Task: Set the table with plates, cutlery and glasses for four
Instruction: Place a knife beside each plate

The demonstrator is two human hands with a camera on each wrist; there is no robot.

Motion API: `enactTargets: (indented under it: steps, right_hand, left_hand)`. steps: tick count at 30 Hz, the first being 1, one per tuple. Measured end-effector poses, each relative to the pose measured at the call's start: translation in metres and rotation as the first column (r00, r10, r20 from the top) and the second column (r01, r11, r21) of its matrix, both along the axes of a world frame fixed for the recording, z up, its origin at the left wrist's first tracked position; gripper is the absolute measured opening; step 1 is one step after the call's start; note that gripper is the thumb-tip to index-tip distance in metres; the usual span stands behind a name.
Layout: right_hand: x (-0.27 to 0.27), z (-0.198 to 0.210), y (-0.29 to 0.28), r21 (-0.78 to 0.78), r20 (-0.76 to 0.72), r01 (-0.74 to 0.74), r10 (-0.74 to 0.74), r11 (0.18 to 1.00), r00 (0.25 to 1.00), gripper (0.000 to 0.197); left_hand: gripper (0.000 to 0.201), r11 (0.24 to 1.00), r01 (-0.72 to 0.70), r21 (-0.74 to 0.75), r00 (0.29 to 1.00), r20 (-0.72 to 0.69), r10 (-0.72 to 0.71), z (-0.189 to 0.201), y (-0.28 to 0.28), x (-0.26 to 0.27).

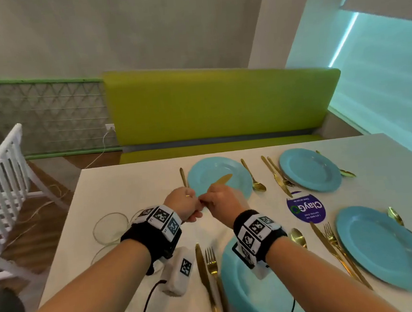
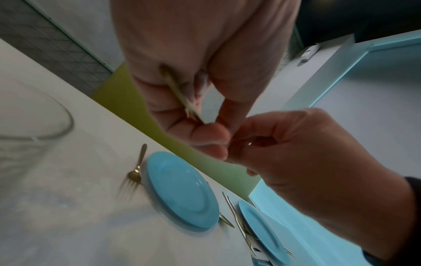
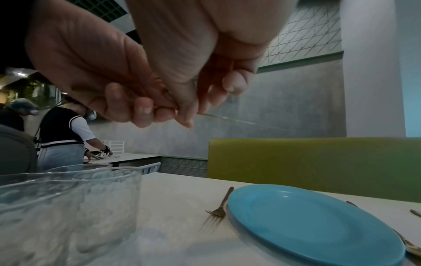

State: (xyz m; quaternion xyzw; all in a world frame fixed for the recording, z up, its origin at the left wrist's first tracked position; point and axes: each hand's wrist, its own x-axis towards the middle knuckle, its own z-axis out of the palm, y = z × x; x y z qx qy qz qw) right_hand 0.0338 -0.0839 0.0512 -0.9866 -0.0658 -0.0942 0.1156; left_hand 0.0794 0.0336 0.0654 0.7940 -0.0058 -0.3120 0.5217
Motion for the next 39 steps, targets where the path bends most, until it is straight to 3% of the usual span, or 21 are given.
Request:
enactTargets:
  steps: [3, 5, 7, 9, 11, 15, 19, 23, 30, 39]
  right_hand:
    - [-0.007, 0.007, 0.027, -0.114, 0.071, -0.052, 0.06, 0.992, 0.996, 0.014]
    - [-0.009, 0.009, 0.039, -0.105, 0.065, -0.042, 0.049, 0.994, 0.997, 0.024]
    - [-0.009, 0.011, 0.046, -0.128, 0.111, -0.01, 0.024, 0.992, 0.994, 0.022]
    - [-0.005, 0.012, 0.049, -0.118, 0.039, 0.047, -0.043, 0.992, 0.998, 0.015]
    - [0.004, 0.011, 0.045, -0.152, -0.118, 0.111, -0.13, 0.982, 0.985, 0.026]
    - [0.036, 0.006, 0.028, -0.112, -0.306, 0.288, -0.309, 0.951, 0.901, 0.027]
    - [0.081, -0.008, 0.016, -0.118, -0.478, 0.347, -0.359, 0.93, 0.802, 0.028]
    - [0.121, -0.03, 0.021, -0.153, -0.553, 0.347, -0.371, 0.925, 0.746, 0.034]
    - [0.178, -0.061, 0.037, -0.232, -0.67, 0.366, -0.421, 0.901, 0.612, 0.039]
    - [0.214, -0.091, 0.037, -0.159, -0.63, 0.521, -0.492, 0.839, 0.601, 0.028]
  left_hand:
    - [0.032, 0.999, 0.037, 0.009, 0.999, -0.008, -0.037, 0.01, 0.028, -0.006]
    - [0.032, 0.998, 0.064, 0.007, 0.998, -0.014, -0.064, 0.018, 0.042, -0.008]
    - [0.029, 0.996, 0.089, -0.004, 0.996, -0.024, -0.089, 0.024, 0.051, -0.008]
    - [0.023, 0.996, 0.087, -0.018, 0.996, -0.009, -0.087, 0.026, 0.056, -0.004]
    - [0.021, 0.998, 0.049, -0.032, 0.999, 0.023, -0.049, 0.028, 0.06, 0.004]
    - [0.036, 0.995, -0.097, -0.025, 0.994, 0.048, 0.098, 0.027, 0.068, 0.033]
    - [0.034, 0.981, -0.191, -0.045, 0.982, -0.022, 0.19, 0.025, 0.071, 0.064]
    - [0.012, 0.98, -0.195, -0.032, 0.981, -0.028, 0.194, 0.019, 0.069, 0.091]
    - [0.01, 0.976, -0.216, 0.01, 0.976, -0.037, 0.216, 0.003, 0.069, 0.129]
    - [0.01, 0.972, -0.23, 0.037, 0.972, -0.048, 0.232, -0.017, 0.069, 0.161]
